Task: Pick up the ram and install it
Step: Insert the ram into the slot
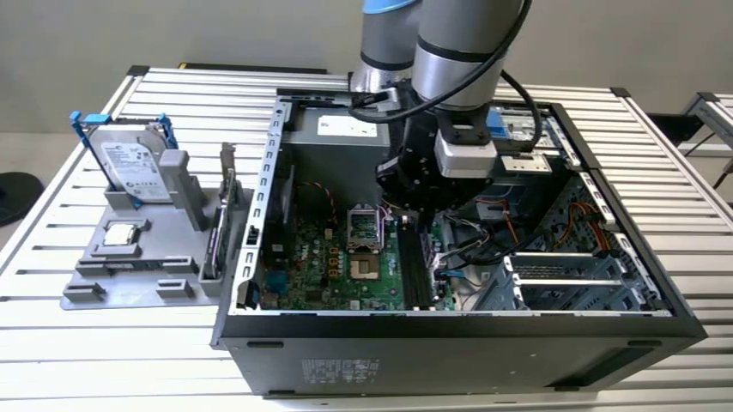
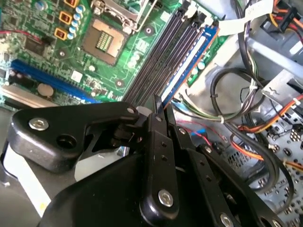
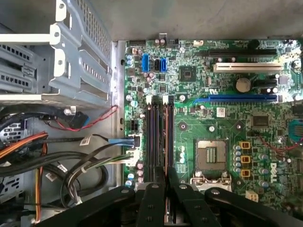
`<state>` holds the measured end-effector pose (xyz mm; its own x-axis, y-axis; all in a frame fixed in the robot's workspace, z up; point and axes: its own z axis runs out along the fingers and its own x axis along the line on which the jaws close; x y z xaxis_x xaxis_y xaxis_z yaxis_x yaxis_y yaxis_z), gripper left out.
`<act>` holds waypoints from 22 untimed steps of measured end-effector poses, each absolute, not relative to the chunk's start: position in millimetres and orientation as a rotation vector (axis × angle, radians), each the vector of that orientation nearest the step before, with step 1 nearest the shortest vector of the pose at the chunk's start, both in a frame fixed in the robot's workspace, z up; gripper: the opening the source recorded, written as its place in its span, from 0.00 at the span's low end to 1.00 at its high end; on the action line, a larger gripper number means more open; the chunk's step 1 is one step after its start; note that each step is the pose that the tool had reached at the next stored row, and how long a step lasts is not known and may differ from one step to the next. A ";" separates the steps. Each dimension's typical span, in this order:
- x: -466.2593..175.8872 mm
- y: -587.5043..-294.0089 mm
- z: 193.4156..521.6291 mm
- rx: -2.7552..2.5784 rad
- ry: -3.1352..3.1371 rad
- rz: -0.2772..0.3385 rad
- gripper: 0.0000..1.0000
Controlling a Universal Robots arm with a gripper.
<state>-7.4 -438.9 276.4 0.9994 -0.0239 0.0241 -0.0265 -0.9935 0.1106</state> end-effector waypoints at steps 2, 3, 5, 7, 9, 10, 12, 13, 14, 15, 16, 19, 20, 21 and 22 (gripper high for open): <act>-7.4 -438.9 272.7 3.030 -0.038 0.034 0.00; -7.0 -438.9 270.9 3.030 -0.037 0.034 0.00; -7.0 -438.9 267.4 3.030 -0.035 0.034 0.00; -7.0 -438.9 266.8 3.030 -0.035 0.034 0.00; -7.0 -438.9 266.8 3.030 -0.035 0.034 0.00; -7.0 -438.9 266.8 3.030 -0.035 0.034 0.00; -6.9 -438.9 266.7 3.030 -0.035 0.034 0.00; -6.6 -438.9 266.6 3.030 -0.034 0.034 0.00; -6.2 -438.9 266.4 3.030 -0.034 0.034 0.00; -5.8 -438.9 266.0 3.030 -0.035 0.034 0.00; -5.2 -438.9 265.4 3.031 -0.035 0.034 0.00; -3.3 -439.0 262.9 3.030 -0.035 0.034 0.00; -2.1 -439.0 261.8 3.030 -0.035 0.034 0.00; -1.0 -439.0 261.1 3.030 -0.035 0.034 0.00; 0.2 -439.1 260.4 3.030 -0.035 0.034 0.00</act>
